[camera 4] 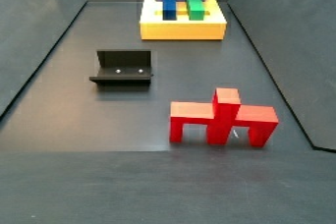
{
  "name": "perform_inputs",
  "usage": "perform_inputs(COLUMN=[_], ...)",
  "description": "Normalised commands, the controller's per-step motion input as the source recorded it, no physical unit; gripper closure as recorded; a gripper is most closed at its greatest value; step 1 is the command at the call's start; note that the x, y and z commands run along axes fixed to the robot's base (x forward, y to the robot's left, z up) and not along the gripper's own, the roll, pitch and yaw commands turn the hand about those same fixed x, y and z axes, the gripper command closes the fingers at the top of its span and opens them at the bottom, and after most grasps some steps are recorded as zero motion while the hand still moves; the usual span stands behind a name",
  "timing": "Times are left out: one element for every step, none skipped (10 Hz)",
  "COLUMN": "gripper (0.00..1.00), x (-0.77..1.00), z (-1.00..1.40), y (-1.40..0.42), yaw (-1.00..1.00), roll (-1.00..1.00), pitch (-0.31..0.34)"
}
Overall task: Pick up the purple object. Move up. Move to above the board. Insert the purple object.
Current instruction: Insert the purple object.
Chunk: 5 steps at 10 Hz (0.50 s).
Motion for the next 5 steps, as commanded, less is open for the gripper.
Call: perform_inputs(gripper=[1.0,1.0,1.0,1.0,1.0], x=[0.05,0.1,0.06,0.0,0.0], z=[-0.35,-0.34,-0.37,-0.28,0.0], y=[0.16,0.2,0.15,0.11,0.0], yaw=[0.09,0.06,0.05,0.06,0.0], roll=[-0.18,-0.17,-0.14,-0.11,0.0], pitch=[0.0,0.0,0.0,0.0,0.0])
